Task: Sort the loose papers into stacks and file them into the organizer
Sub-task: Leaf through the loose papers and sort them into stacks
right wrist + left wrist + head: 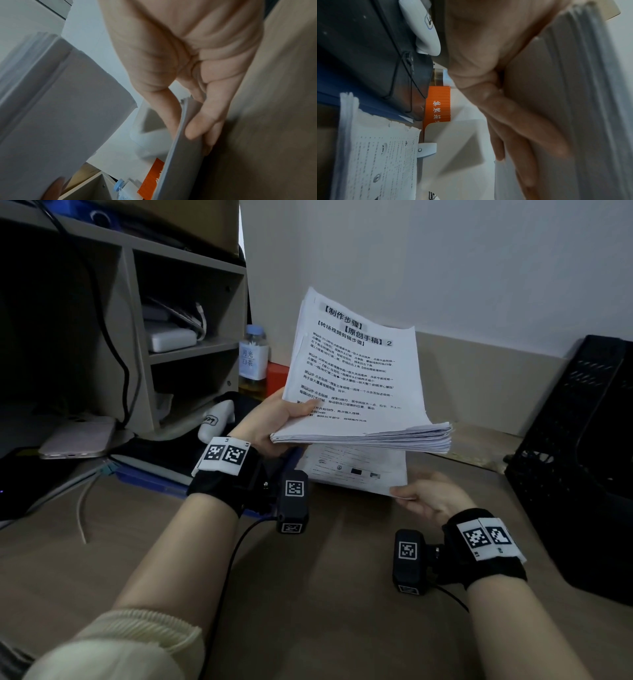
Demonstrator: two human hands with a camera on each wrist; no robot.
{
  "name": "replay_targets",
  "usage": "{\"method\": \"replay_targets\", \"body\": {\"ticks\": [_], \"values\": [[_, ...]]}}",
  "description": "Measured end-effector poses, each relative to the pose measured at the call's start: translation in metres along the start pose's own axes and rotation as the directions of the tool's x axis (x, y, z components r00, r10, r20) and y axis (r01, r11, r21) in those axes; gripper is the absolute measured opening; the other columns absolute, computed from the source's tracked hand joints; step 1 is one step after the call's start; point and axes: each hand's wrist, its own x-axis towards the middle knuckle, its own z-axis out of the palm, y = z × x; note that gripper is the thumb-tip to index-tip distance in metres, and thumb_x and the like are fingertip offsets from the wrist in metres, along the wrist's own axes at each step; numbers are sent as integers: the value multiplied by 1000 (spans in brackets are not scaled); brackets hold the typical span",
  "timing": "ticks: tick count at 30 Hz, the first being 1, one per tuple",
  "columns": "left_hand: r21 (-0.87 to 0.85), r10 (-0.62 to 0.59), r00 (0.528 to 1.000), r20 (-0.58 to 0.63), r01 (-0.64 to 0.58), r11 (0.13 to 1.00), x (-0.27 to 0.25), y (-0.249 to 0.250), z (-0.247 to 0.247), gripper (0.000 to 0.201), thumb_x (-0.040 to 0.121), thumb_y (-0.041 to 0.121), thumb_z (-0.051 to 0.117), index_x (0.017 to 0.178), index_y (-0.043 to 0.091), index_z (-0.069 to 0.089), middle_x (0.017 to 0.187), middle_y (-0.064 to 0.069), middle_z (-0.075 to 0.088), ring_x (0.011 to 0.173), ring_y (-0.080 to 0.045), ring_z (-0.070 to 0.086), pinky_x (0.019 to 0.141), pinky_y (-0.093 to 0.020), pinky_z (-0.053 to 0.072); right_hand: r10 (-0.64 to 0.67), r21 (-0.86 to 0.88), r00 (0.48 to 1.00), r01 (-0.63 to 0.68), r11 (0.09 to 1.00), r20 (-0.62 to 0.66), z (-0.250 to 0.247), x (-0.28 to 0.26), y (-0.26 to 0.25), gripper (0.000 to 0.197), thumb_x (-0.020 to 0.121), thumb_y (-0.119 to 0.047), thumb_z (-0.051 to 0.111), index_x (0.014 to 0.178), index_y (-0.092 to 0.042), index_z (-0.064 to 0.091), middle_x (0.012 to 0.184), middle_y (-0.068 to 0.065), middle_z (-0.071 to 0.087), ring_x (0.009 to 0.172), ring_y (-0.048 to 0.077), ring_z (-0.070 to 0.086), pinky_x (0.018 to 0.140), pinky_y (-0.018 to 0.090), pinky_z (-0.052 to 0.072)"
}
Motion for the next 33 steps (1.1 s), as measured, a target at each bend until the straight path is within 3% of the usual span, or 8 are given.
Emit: {"method": "replay_targets", "body": {"ticks": [2,5,10,15,19,25,29,33], "values": [[10,3,1000,0,-3,1000,0,0,0,33,94,1,55,125,14,55,115,-10,69,91,-23,70,70,-34,61,30,-35,999,-29,999,25,0,2,2,59,74,19,68,124,0,44,108,18,64,90,25,65,61,26,57],[26,7,1000,-4,-7,1000,0,0,0,36,94,1,55,128,12,53,118,-11,68,92,-23,70,67,-32,61,67,-192,997,-59,980,38,0,-3,2,51,76,13,69,117,-11,50,81,7,66,72,15,61,60,23,45],[32,13,1000,-4,-13,999,1,-1,0,32,94,0,54,123,12,56,114,-10,69,95,-25,69,73,-34,60,72,-357,997,-70,931,-8,-2,-2,2,48,73,6,74,113,-14,57,82,2,54,61,11,42,47,23,27],[41,7,1000,-7,-7,999,2,-2,0,36,94,0,54,129,11,53,120,-13,67,100,-28,68,74,-35,61,33,-412,999,-46,910,-39,-4,-3,0,51,70,6,76,115,-10,59,105,8,58,94,20,50,58,25,37],[8,-16,1000,-3,16,1000,2,-2,-1,38,94,0,54,129,13,53,127,-14,64,115,-32,63,89,-42,55,22,-376,998,-42,926,-56,-3,2,4,65,66,10,76,125,-6,54,121,12,56,112,25,50,88,29,43],[-1,-34,999,-14,34,999,4,-4,-1,43,93,0,56,135,12,51,127,-14,64,117,-34,61,94,-46,52,27,-385,999,-43,922,-46,0,5,7,69,62,8,80,124,-9,53,123,12,57,119,29,51,98,34,45],[24,-30,999,-10,30,999,5,-4,0,43,93,0,55,135,12,51,127,-14,64,115,-33,62,88,-42,56,88,-441,996,-90,893,-25,2,1,8,60,60,9,79,110,-16,60,115,14,58,101,33,58,81,42,56],[41,-36,999,-11,37,999,6,-6,0,44,93,0,56,135,12,51,126,-14,65,115,-34,63,91,-46,54,115,-422,993,-110,900,-13,4,-1,9,52,61,10,78,104,-14,61,110,16,61,101,34,61,88,45,55]]}}
